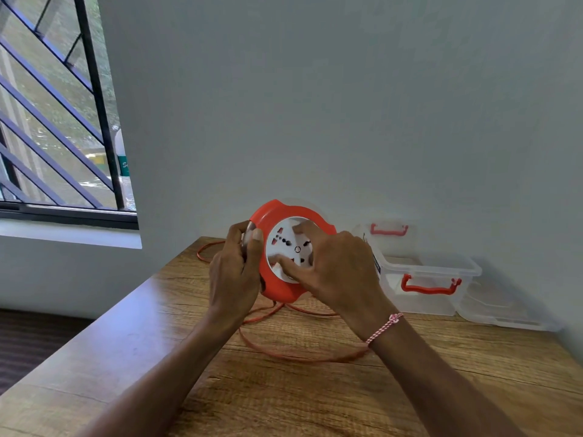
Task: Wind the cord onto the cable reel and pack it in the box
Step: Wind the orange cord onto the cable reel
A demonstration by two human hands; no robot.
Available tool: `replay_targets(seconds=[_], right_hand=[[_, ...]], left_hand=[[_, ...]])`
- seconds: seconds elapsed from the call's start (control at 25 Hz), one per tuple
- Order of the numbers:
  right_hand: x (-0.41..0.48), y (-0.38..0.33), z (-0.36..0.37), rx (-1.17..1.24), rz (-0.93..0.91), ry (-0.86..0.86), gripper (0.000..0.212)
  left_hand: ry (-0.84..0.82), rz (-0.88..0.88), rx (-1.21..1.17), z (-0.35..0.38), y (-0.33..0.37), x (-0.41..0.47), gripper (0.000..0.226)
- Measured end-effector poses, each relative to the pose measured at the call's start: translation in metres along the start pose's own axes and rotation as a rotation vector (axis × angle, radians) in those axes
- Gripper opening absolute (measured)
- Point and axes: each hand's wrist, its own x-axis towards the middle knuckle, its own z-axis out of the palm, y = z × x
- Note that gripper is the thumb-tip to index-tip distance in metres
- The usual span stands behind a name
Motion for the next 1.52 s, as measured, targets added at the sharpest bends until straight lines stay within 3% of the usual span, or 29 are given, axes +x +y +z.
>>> replay_targets(seconds=[0.12,0.2,0.32,0.44,0.64,0.8,0.88,1.04,1.12,1.24,1.28,1.32,1.36,1.44,1.52], right_hand=[[0.001,-0.011,0.008,0.341,0.420,-0.077,0.066],[0.001,-0.009,0.005,0.402,0.487,-0.111,0.062],[0.001,0.005,-0.004,0.132,0.096,0.028,0.054],[0.001,0.017,-0.009,-0.068,-0.249,-0.086,0.058],[0.001,0.016,-0.010,-0.282,-0.353,-0.144,0.066],[-0.001,0.017,-0.012,-0.267,-0.365,-0.106,0.064],[-0.003,0.013,-0.009,-0.213,-0.255,-0.146,0.065],[-0.004,0.002,-0.001,0.064,0.120,-0.051,0.066],[-0.005,-0.005,0.002,0.338,0.391,-0.111,0.057],[-0.004,-0.006,0.004,0.973,0.833,-0.245,0.050],[-0.004,-0.006,0.002,1.080,0.886,-0.270,0.048],[-0.004,-0.004,0.001,1.058,0.849,-0.261,0.045],[-0.005,0.001,0.000,0.884,0.717,-0.222,0.042],[-0.007,0.015,-0.001,0.324,0.272,-0.067,0.039],[-0.005,0.028,-0.003,0.010,-0.139,-0.034,0.049]], left_hand=[[0.002,0.015,0.029,0.001,0.001,-0.001,0.041],[-0.005,-0.006,0.043,0.001,0.000,-0.001,0.040],[0.005,-0.033,0.051,0.001,-0.002,0.001,0.037],[0.027,-0.061,0.039,-0.001,-0.004,0.003,0.037],[-0.006,-0.097,0.021,-0.002,-0.002,0.003,0.048],[-0.050,-0.093,-0.010,-0.001,-0.002,0.002,0.051],[-0.051,-0.076,0.003,0.001,-0.002,0.000,0.051],[-0.042,-0.017,0.029,0.003,0.001,-0.004,0.055],[-0.046,0.009,0.029,0.003,0.002,-0.006,0.053],[-0.016,0.006,0.054,0.004,0.001,-0.007,0.049],[-0.006,-0.005,0.060,0.004,0.001,-0.007,0.048],[0.000,-0.022,0.054,0.004,0.000,-0.007,0.044],[0.006,-0.042,0.035,0.004,-0.001,-0.006,0.038],[0.024,-0.075,0.019,0.002,-0.003,-0.002,0.030],[0.041,-0.088,0.028,-0.001,-0.006,0.000,0.028]])
